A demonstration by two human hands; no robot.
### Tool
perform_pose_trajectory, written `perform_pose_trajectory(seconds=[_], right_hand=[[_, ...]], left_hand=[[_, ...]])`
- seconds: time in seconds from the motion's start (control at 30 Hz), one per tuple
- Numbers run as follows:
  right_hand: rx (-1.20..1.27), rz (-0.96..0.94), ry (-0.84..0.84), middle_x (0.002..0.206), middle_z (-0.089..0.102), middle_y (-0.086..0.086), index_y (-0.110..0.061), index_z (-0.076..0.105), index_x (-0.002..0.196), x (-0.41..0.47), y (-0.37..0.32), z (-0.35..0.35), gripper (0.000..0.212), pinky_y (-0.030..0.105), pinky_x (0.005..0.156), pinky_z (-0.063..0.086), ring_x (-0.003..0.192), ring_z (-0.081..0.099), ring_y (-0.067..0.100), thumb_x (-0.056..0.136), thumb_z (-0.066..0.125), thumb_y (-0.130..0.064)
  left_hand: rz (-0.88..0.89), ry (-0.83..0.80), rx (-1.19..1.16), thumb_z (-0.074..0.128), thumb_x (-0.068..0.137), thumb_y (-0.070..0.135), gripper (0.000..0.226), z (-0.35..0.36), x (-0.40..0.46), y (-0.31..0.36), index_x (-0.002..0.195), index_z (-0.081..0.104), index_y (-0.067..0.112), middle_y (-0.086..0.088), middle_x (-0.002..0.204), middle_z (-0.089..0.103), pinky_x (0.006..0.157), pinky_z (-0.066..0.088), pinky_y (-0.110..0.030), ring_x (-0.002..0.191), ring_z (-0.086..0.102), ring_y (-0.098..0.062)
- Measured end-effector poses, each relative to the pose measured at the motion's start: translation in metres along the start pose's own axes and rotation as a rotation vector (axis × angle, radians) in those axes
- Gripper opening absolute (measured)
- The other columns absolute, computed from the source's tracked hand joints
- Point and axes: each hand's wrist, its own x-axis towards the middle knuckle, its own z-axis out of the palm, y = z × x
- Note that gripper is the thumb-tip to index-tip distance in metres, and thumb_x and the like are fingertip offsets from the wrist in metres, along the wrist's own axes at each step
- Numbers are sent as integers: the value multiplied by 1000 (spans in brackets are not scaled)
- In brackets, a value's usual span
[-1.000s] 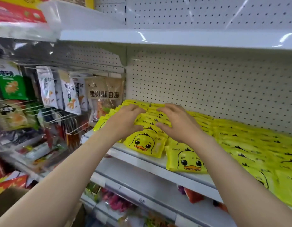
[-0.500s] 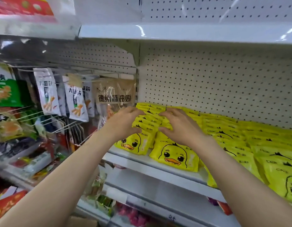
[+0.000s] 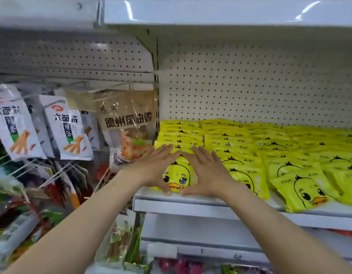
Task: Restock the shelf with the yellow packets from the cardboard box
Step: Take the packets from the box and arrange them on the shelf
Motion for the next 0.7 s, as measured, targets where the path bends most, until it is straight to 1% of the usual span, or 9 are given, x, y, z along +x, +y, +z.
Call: perform_pose_trajectory(seconds=[0.07, 0.13, 0.27, 0.33, 0.4, 0.5, 0.63, 0.7], right_hand=[[-11, 2, 11, 165, -13, 3, -32, -6, 157, 4, 1, 5, 122, 52, 122, -2, 152, -14, 23, 69, 64, -79], [-23, 4, 16, 166, -13, 2, -31, -9, 157, 10, 6, 7, 121, 51, 122, -3, 152, -14, 23, 72, 65, -74], [-53, 21, 34, 166, -10, 2, -28, -10, 157, 37, 16, 2, 117, 50, 123, -3, 153, -11, 24, 77, 63, -71], [-49, 25, 44, 166, -7, 4, -27, -9, 157, 49, 17, 1, 116, 50, 123, -3, 153, -8, 25, 77, 64, -69], [-32, 8, 44, 166, -5, 3, -26, -7, 158, 55, 17, 2, 120, 50, 123, -3, 153, -7, 24, 74, 66, -71], [-5, -30, 49, 166, -6, 0, -26, -7, 158, 55, 19, 3, 127, 50, 123, -2, 153, -8, 21, 68, 68, -75], [-24, -33, 48, 166, -10, -1, -26, -10, 157, 62, 24, 4, 126, 50, 123, -2, 152, -11, 20, 71, 70, -70], [-36, -21, 87, 166, -8, 0, -25, -10, 157, 72, 24, 4, 124, 49, 123, -1, 153, -9, 21, 72, 70, -69]], left_hand=[[0, 11, -2, 81, 61, 60, 137, 3, 6, 1, 151, -19, 35, 2, 160, -23, 121, 0, -49, 148, -18, -19], [-10, 50, -4, 81, 61, 60, 137, 4, 14, 2, 152, -18, 35, 2, 160, -23, 121, -2, -47, 149, -17, -19], [-53, 126, -18, 80, 64, 58, 133, 0, 37, 0, 153, -16, 34, 0, 162, -18, 121, 0, -49, 150, -11, -19], [-79, 132, -17, 80, 66, 55, 131, -2, 44, -2, 153, -16, 32, -1, 162, -17, 121, 1, -49, 150, -9, -20], [-88, 131, -7, 81, 66, 53, 134, -2, 47, -2, 153, -17, 29, -2, 162, -18, 121, 2, -49, 150, -10, -20], [-100, 97, -16, 82, 61, 58, 142, 0, 45, -2, 152, -21, 26, -2, 161, -22, 121, 1, -50, 149, -15, -20], [-140, 95, -13, 84, 59, 56, 143, -2, 54, -7, 153, -20, 23, -4, 162, -19, 121, 1, -49, 149, -15, -19], [-164, 128, -8, 84, 59, 55, 143, -4, 63, -10, 153, -18, 23, -4, 162, -16, 121, 2, -50, 150, -12, -20]])
